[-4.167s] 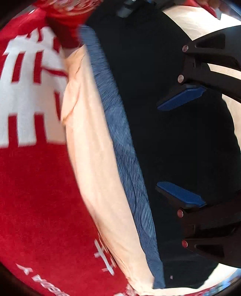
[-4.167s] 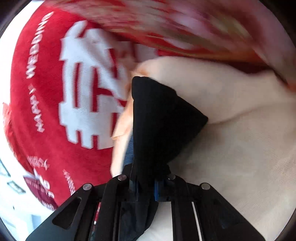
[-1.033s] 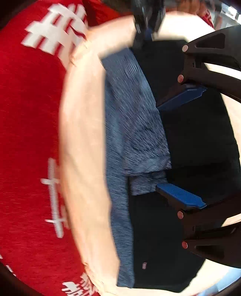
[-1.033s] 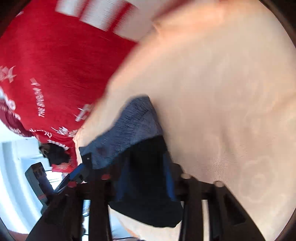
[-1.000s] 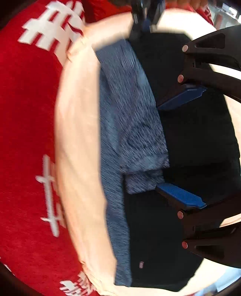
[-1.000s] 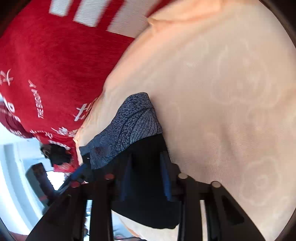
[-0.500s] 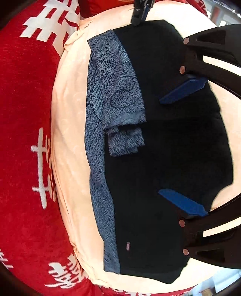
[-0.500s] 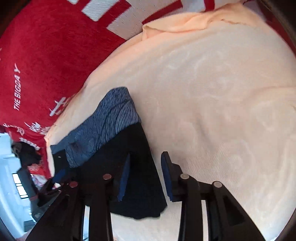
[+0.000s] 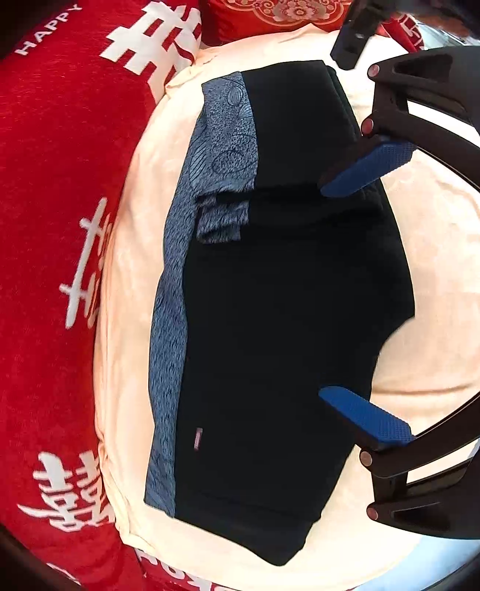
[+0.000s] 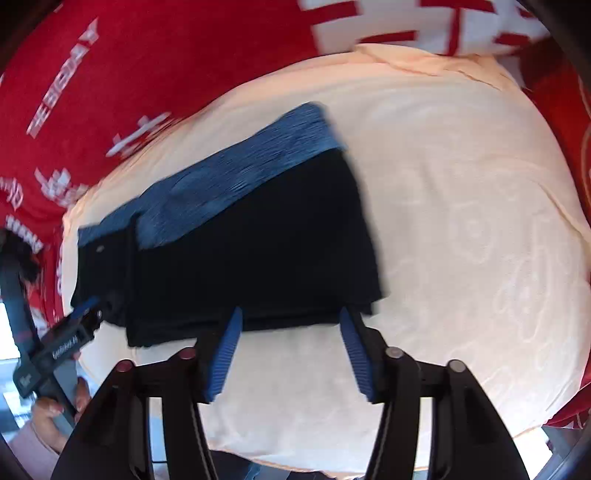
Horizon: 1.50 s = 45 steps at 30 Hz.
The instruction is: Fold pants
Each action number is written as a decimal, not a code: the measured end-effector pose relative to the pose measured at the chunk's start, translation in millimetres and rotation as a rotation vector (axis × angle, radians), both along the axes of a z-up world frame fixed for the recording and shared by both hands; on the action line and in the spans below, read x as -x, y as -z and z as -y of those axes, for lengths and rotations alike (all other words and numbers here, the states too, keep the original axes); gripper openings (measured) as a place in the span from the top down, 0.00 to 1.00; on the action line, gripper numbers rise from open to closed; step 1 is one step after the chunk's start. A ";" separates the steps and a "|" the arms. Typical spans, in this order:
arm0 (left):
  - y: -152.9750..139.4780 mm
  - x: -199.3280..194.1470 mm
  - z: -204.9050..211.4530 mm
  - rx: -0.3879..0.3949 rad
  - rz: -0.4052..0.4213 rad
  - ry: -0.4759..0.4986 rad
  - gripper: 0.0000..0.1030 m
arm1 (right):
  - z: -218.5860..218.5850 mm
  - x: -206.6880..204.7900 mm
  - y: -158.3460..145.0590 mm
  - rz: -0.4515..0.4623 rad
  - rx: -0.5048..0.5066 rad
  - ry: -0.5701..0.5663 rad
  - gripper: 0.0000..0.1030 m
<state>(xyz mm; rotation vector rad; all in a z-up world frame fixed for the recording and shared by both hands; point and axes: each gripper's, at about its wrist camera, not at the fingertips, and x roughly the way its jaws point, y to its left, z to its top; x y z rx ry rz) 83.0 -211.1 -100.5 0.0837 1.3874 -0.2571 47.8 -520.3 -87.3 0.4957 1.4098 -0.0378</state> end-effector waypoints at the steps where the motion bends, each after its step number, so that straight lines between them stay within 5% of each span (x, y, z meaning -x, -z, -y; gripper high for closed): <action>1: -2.0 0.1 -6.2 -0.005 0.002 -0.004 0.00 | -10.1 -0.5 -1.6 0.006 0.007 -0.017 0.24; 23: -10.1 19.7 -136.5 -0.097 -0.083 -0.166 0.00 | -165.8 -6.7 -8.5 -0.081 0.066 -0.276 0.19; 32: -18.3 16.1 -174.3 -0.208 -0.120 -0.131 0.00 | -225.3 2.0 -9.9 -0.024 0.064 -0.239 0.19; 36: -22.5 5.1 -169.7 -0.186 -0.125 -0.097 0.00 | -238.8 9.3 -6.2 -0.008 0.010 -0.197 0.19; 45: -30.9 -12.4 -130.8 -0.126 -0.100 -0.030 0.00 | -191.0 18.0 -6.1 0.003 0.037 -0.017 0.19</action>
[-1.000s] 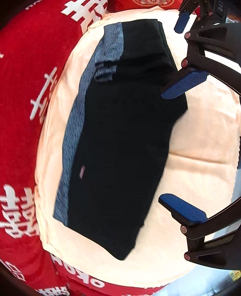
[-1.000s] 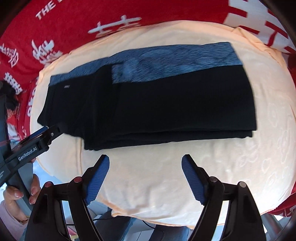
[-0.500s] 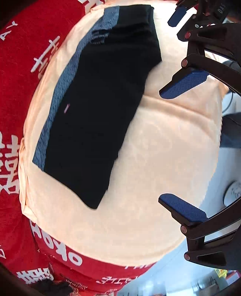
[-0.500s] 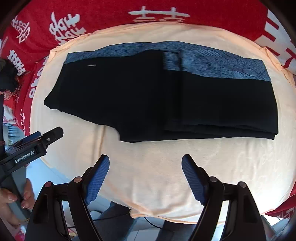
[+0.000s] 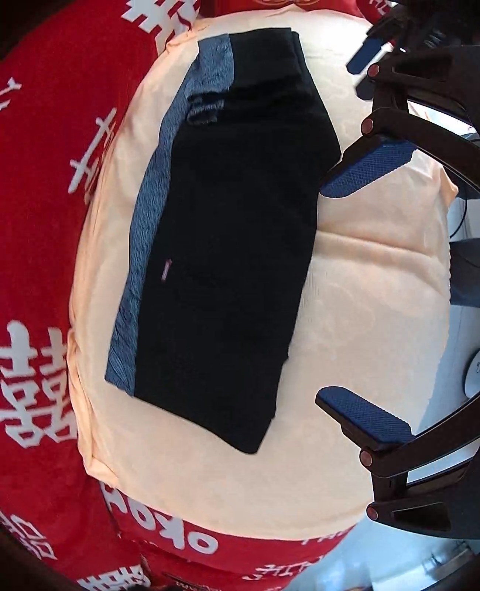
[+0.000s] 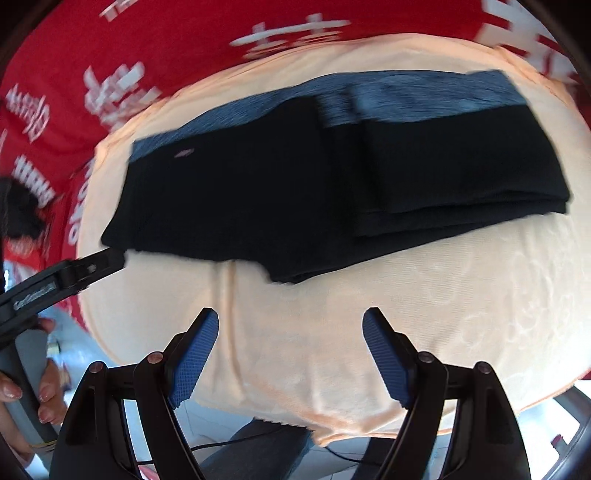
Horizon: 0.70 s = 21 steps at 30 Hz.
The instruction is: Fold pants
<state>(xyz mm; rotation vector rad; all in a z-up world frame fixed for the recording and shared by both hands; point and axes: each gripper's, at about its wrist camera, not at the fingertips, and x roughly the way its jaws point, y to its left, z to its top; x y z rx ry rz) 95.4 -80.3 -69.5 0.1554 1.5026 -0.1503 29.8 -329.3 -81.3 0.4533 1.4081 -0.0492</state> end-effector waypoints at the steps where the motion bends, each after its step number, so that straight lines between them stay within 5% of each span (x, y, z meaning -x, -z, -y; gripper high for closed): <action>1: 0.4 1.1 1.6 0.004 -0.003 -0.001 0.00 | 7.3 0.0 -1.3 0.000 0.013 0.015 0.19; 9: 11.0 4.2 -14.9 0.006 -0.021 -0.060 0.00 | 14.3 -7.3 -2.8 -0.008 0.038 -0.024 0.19; 21: 30.6 -10.5 -40.4 0.132 0.005 -0.224 0.00 | 9.9 -23.2 2.8 -0.089 0.129 -0.207 0.19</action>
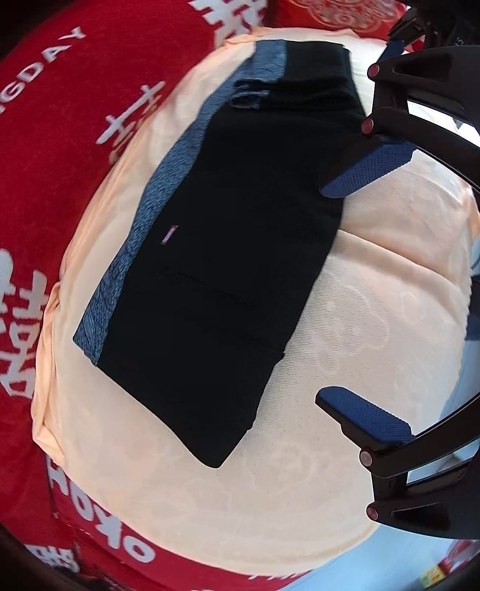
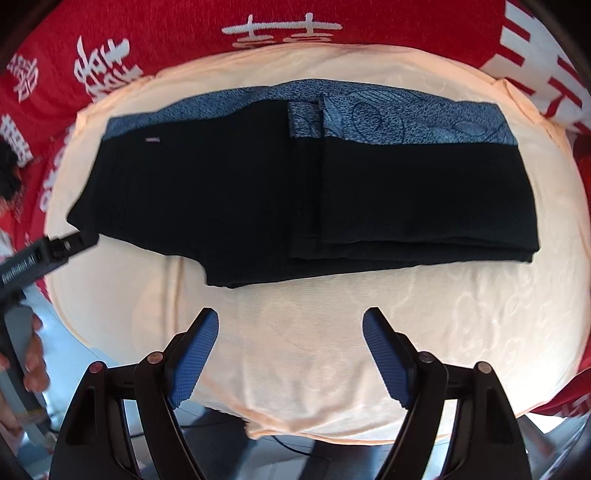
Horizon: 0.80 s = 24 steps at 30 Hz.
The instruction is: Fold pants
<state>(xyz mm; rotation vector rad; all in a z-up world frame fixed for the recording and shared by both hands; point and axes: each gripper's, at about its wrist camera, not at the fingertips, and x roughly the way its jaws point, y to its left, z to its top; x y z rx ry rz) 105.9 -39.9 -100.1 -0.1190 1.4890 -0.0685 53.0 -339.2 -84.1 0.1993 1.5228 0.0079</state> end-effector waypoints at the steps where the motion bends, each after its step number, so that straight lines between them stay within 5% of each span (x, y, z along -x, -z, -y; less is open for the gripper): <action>1: 0.9 -1.0 -1.5 0.006 0.004 -0.008 0.00 | -0.2 -2.9 -0.6 -0.005 0.008 -0.013 0.19; 24: 14.9 -8.8 -49.5 0.050 0.033 -0.154 0.00 | -77.3 -47.1 1.6 -0.027 0.006 -0.249 0.19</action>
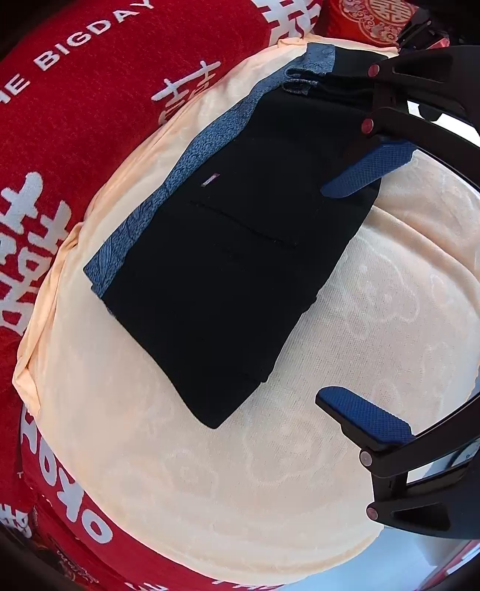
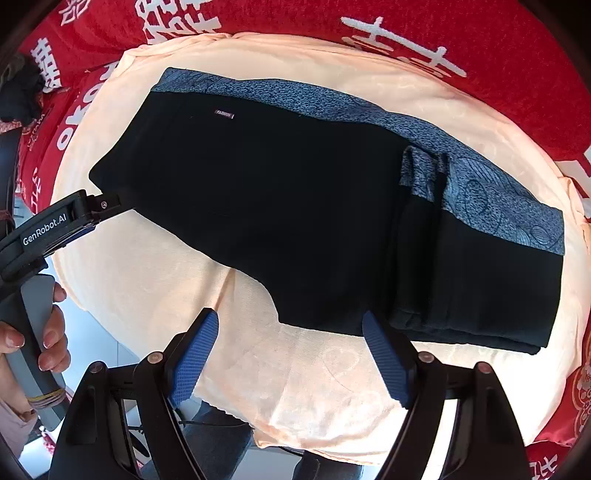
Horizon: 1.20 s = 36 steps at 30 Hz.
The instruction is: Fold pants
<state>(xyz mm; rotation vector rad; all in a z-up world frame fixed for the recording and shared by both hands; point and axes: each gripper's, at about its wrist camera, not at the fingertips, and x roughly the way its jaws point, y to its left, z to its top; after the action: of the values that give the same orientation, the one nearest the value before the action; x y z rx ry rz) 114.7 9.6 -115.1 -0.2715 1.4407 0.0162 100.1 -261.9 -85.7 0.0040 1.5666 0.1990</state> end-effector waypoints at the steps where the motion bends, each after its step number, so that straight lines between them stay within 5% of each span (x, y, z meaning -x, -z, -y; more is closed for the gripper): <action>1: 0.6 -0.2 -1.0 0.002 -0.001 -0.002 0.00 | -0.7 -0.6 0.2 0.000 0.000 -0.001 0.19; 19: -2.0 -0.1 -32.7 0.047 0.034 -0.078 0.00 | 9.6 -2.6 -3.9 0.016 -0.016 0.013 0.19; 36: 20.0 -7.7 -38.5 0.269 0.077 -0.128 0.00 | 6.6 -0.3 11.3 -0.025 -0.035 0.003 0.19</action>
<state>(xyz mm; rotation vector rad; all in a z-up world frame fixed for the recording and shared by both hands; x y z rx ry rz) 122.4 48.1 -135.1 -0.5795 1.3463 -0.0833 100.4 -268.6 -97.0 0.0360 1.5881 0.2247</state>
